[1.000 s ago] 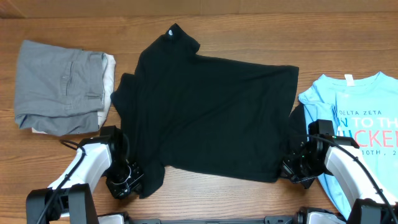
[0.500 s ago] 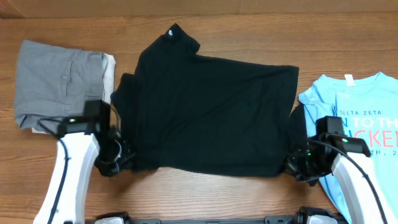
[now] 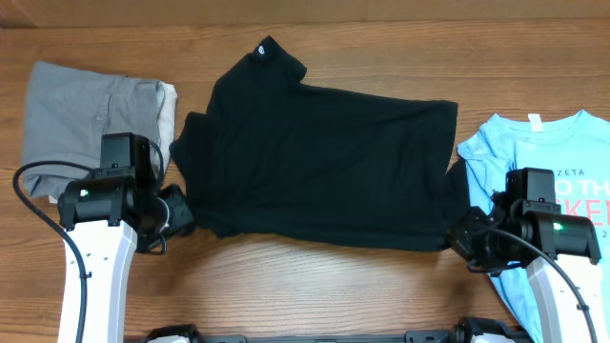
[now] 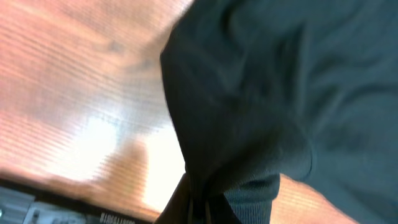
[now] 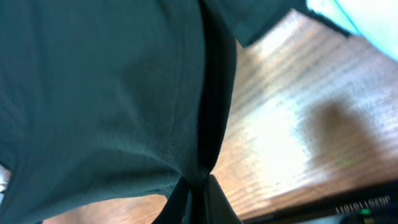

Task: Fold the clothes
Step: 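Fold the hem upward toward the collar with both grippers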

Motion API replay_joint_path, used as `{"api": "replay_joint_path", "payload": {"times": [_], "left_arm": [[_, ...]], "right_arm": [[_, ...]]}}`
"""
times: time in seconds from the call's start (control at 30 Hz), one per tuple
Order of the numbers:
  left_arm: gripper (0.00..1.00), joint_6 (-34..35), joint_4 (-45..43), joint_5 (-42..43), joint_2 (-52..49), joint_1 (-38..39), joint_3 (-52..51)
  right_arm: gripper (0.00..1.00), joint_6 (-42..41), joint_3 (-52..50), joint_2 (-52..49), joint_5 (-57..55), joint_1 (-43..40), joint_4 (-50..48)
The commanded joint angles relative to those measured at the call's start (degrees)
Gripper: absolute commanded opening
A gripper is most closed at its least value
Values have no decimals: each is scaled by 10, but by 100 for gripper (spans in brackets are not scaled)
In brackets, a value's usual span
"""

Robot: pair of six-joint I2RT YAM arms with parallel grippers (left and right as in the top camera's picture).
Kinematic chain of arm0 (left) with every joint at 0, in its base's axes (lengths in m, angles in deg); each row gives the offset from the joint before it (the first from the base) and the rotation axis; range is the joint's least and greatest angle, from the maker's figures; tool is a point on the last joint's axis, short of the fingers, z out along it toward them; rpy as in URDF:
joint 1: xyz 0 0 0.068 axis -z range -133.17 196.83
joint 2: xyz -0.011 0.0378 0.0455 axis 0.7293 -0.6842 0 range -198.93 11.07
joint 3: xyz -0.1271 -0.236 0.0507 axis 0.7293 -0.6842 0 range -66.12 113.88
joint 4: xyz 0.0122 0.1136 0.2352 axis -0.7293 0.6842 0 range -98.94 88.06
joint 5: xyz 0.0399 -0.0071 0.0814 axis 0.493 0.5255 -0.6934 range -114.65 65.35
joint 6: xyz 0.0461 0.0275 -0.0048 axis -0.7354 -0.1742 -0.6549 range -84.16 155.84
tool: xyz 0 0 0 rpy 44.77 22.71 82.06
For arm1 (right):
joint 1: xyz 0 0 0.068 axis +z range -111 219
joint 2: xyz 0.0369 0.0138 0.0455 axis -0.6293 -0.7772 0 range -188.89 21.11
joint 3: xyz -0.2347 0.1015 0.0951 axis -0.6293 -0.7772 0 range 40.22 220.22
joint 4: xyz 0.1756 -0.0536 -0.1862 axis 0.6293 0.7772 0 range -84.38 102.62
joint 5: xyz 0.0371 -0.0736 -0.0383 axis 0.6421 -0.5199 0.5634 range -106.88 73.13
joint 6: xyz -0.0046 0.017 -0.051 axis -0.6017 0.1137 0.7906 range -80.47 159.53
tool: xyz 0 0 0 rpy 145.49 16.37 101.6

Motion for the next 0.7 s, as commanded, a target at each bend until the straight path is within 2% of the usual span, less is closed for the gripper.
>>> {"api": "replay_joint_path", "payload": {"times": [0.0,0.2,0.67], "left_arm": [[4,-21,-45,-6,8,1,16],[4,-25,-143,30,8,1,16],[4,-28,-269,72,-61,2,16]], "right_arm": [[4,-5,24,5,4,-2,-27],[4,-40,24,-10,5,-2,-111],[4,-63,24,-103,4,-2,-259]]}}
